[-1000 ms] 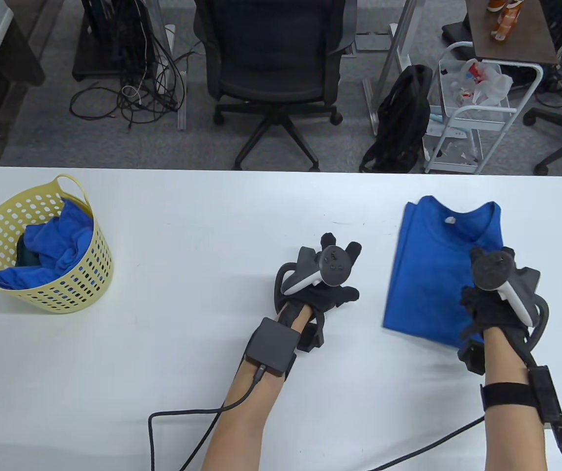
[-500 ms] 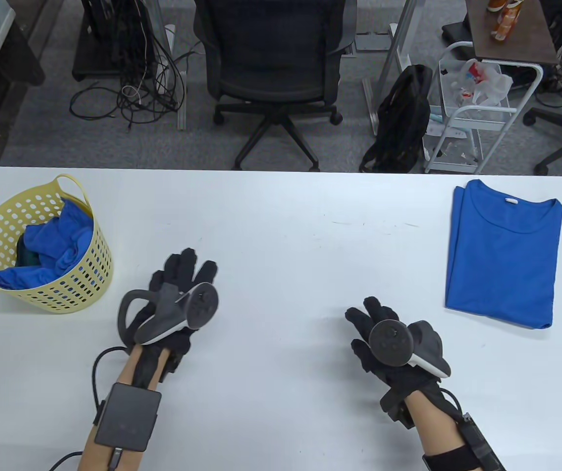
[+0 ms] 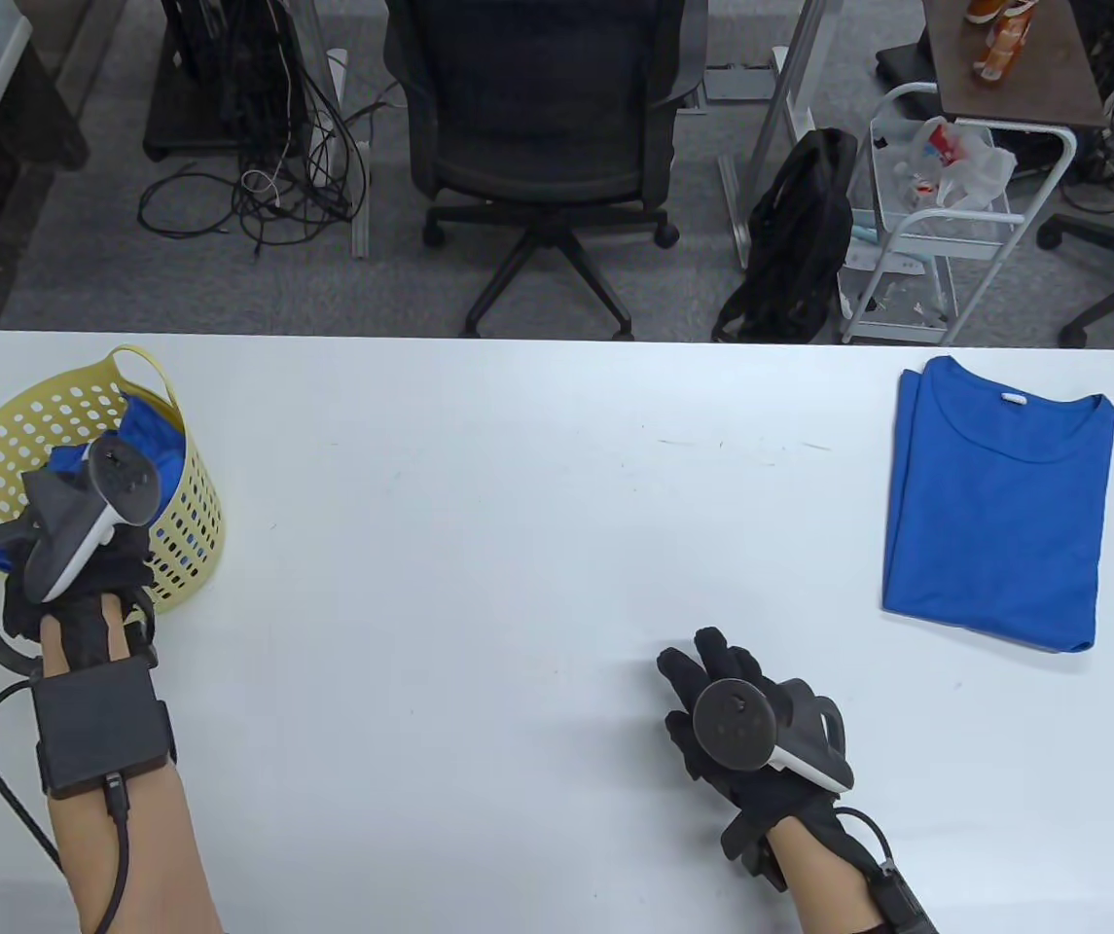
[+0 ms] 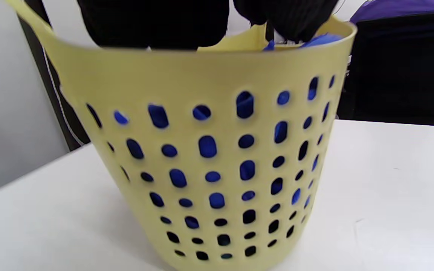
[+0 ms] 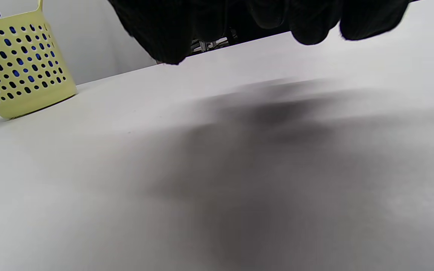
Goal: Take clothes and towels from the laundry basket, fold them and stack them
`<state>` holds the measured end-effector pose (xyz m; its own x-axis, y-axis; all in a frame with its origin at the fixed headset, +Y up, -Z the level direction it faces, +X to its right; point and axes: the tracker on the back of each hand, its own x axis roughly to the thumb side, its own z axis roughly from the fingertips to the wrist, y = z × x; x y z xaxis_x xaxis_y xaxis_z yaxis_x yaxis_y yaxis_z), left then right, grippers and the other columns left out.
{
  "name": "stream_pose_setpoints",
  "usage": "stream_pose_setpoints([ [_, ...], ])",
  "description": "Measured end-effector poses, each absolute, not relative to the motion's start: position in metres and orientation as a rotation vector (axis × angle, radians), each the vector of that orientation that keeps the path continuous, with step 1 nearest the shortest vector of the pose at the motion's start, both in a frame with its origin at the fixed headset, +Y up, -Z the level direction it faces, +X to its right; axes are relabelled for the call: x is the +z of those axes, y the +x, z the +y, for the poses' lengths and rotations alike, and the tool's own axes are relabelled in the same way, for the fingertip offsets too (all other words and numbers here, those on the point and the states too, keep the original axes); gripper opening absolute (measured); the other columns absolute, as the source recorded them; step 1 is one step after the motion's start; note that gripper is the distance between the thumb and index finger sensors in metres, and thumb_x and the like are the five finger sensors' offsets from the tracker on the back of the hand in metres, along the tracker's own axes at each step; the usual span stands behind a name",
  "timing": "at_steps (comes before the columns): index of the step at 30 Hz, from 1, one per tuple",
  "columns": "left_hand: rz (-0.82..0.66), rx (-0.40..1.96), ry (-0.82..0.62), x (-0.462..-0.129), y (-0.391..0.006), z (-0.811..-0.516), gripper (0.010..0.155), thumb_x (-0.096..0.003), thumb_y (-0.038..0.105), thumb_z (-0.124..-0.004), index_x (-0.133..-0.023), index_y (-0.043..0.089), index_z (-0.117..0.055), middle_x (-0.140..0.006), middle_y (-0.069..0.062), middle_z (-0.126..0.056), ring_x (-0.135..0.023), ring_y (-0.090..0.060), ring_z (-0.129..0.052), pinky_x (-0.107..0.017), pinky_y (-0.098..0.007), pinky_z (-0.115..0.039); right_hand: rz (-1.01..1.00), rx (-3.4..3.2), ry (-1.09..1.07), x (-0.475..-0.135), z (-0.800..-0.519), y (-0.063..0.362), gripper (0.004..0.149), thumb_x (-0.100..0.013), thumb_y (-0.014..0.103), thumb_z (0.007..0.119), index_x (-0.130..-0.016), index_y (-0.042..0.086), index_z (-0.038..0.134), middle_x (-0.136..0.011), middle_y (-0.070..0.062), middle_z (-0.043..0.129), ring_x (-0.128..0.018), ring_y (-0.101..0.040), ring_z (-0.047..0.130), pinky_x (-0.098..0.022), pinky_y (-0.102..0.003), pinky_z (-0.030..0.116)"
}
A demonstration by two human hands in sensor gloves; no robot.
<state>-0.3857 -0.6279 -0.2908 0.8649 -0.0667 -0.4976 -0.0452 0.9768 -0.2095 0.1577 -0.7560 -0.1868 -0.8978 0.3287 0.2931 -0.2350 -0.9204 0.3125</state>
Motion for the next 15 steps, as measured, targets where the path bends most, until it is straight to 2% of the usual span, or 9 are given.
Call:
stream_pose_setpoints([
  [3,0.531,0.089,-0.294,-0.305,-0.392,-0.640,0.073,-0.0573,0.046,-0.072,-0.120,0.036,-0.037,-0.126,-0.021,-0.055,-0.106,-0.042,-0.074,-0.074,-0.058,-0.071,0.405,2.747,0.490,-0.188,-0.759,0.161,0.063,-0.066,0.026,0.070,-0.119,0.006,0.041,-0.118,-0.039,0.028,-0.100,-0.066,0.043,-0.066,-0.077,0.049],
  [5,0.511,0.171,-0.338,-0.313,-0.394,-0.645,0.061,-0.0577,0.044,-0.072,-0.115,0.041,-0.052,-0.126,-0.020,-0.055,-0.107,-0.043,-0.071,-0.074,-0.060,-0.069,0.402,2.742,0.484,-0.189,-0.761,0.162,0.063,-0.066,0.026,0.070,-0.119,0.006,0.042,-0.118,-0.039,0.028,-0.100,-0.066,0.043,-0.066,-0.077,0.049],
  [6,0.510,0.194,-0.346,-0.314,-0.394,-0.646,0.051,-0.0581,0.043,-0.072,-0.109,0.041,-0.064,-0.126,-0.019,-0.055,-0.108,-0.044,-0.070,-0.074,-0.061,-0.068,0.399,2.743,0.482,-0.189,-0.761,0.163,0.063,-0.066,0.026,0.070,-0.119,0.006,0.042,-0.118,-0.039,0.028,-0.100,-0.066,0.043,-0.066,-0.077,0.049],
  [7,0.511,0.208,-0.326,-0.315,-0.394,-0.647,0.045,-0.0583,0.043,-0.072,-0.103,0.040,-0.070,-0.126,-0.019,-0.057,-0.108,-0.044,-0.069,-0.074,-0.062,-0.067,0.390,2.744,0.476,-0.190,-0.761,0.164,0.063,-0.066,0.026,0.070,-0.119,0.006,0.042,-0.118,-0.039,0.028,-0.100,-0.066,0.043,-0.066,-0.077,0.049],
  [8,0.508,0.204,-0.292,-0.314,-0.394,-0.647,0.044,-0.0584,0.042,-0.071,-0.102,0.038,-0.071,-0.124,-0.018,-0.059,-0.108,-0.044,-0.070,-0.074,-0.062,-0.067,0.386,2.743,0.473,-0.190,-0.761,0.165,0.063,-0.066,0.026,0.070,-0.119,0.006,0.042,-0.118,-0.039,0.028,-0.100,-0.066,0.043,-0.066,-0.077,0.049],
  [11,0.522,0.166,-0.168,-0.309,-0.390,-0.638,0.044,-0.0614,0.041,-0.065,-0.104,0.031,-0.067,-0.124,-0.018,-0.060,-0.108,-0.046,-0.069,-0.074,-0.064,-0.066,0.370,2.731,0.466,-0.191,-0.763,0.167,0.063,-0.066,0.027,0.069,-0.119,0.006,0.042,-0.118,-0.039,0.028,-0.100,-0.066,0.043,-0.066,-0.077,0.049],
  [15,0.500,0.256,0.002,-0.297,-0.379,-0.610,0.045,-0.0625,0.041,-0.067,-0.104,0.024,-0.069,-0.120,-0.016,-0.068,-0.103,-0.043,-0.077,-0.072,-0.061,-0.070,0.367,2.727,0.474,-0.191,-0.764,0.167,0.063,-0.066,0.027,0.069,-0.119,0.005,0.042,-0.118,-0.039,0.028,-0.100,-0.066,0.043,-0.066,-0.077,0.049],
])
